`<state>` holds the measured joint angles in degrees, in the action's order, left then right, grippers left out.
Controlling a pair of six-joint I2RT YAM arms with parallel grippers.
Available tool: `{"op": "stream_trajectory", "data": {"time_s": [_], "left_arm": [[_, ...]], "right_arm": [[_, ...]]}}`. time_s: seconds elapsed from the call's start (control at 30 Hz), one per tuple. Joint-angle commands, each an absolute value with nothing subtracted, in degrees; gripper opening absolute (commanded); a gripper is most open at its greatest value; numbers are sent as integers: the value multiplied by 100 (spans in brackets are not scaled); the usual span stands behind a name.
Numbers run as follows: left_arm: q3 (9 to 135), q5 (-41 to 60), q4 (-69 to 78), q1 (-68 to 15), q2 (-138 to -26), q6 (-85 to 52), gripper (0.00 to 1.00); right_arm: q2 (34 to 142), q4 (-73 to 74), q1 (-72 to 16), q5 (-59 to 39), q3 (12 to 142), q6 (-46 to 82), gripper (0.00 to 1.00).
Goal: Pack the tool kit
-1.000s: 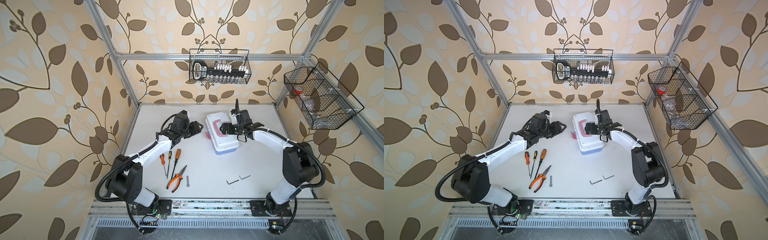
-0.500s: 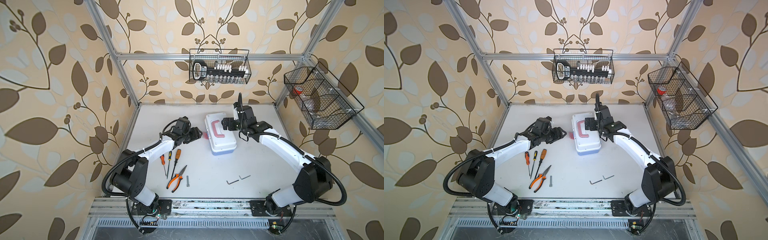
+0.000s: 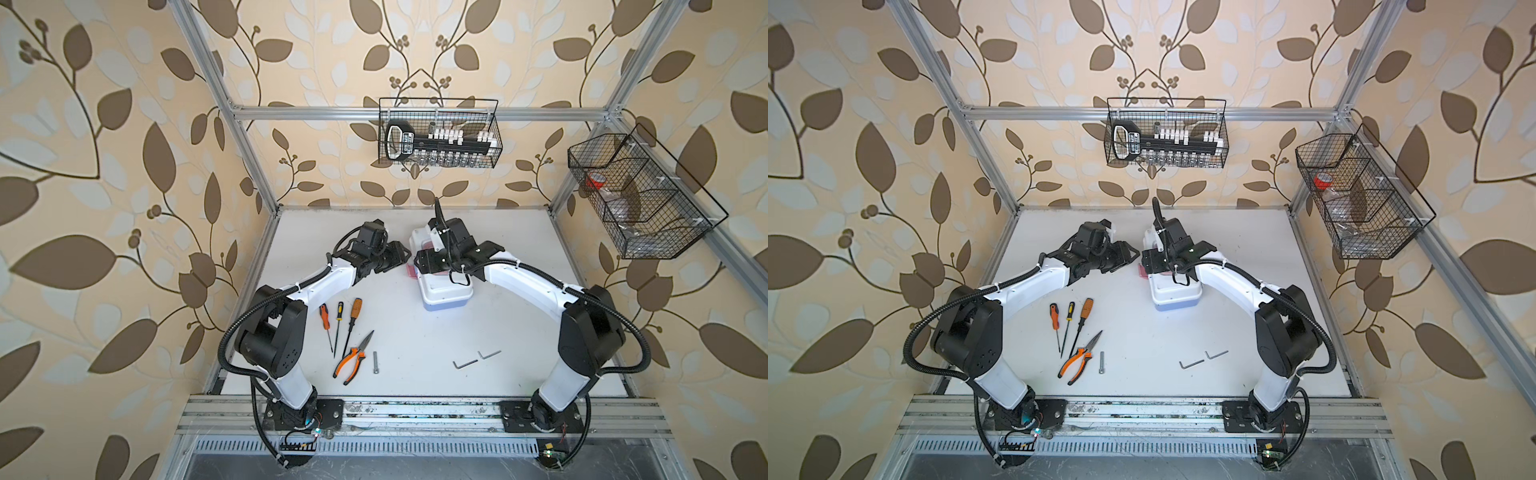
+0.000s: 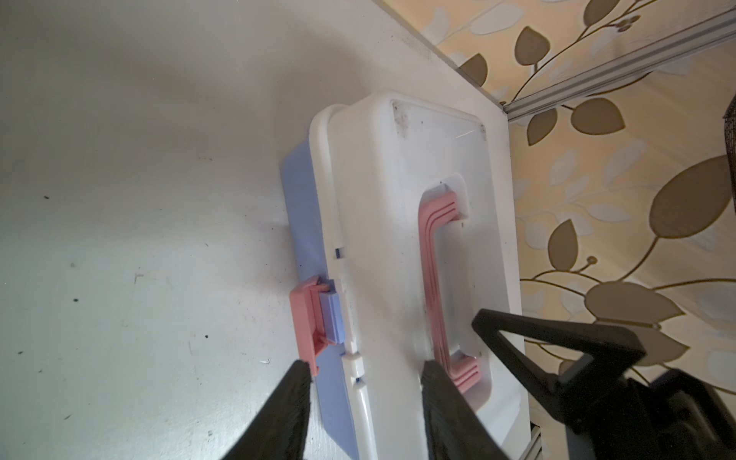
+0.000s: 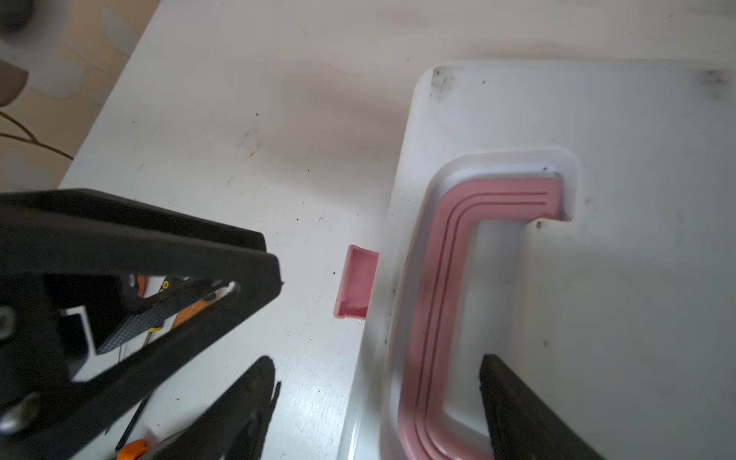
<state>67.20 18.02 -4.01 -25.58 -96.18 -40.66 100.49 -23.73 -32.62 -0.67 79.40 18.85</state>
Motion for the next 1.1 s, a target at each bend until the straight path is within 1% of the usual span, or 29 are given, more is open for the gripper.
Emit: {"op": "stream_trajectory", "data": {"time_s": [0.0, 0.33, 0.43, 0.57, 0.8, 0.97, 1.07], "left_arm": [[6944, 1967, -176, -2610, -9690, -4112, 48], [7030, 2004, -141, -2606, -9927, -4122, 49], [7062, 2021, -115, -2610, -9982, -4133, 49], [7082, 2086, -75, -2610, -10024, -4166, 49], [7032, 2118, -44, -2610, -10012, -4175, 49], [6999, 2145, -70, -2610, -9989, -4140, 51], [6948, 2162, -62, -2619, -9952, -4114, 51]], "right_arm": [[10216, -2496, -3252, -98, 8258, 1890, 82], [10810, -2556, -3269, -374, 8449, 2021, 84], [10848, -2412, -3253, -655, 8316, 2063, 84], [10668, -1746, -3092, -1732, 7911, 2278, 84], [10336, -274, -2668, -3726, 7163, 3095, 82], [10249, 572, -2512, -4410, 6834, 3787, 82], [10230, 1324, -2386, -4696, 6594, 4354, 80]]}}
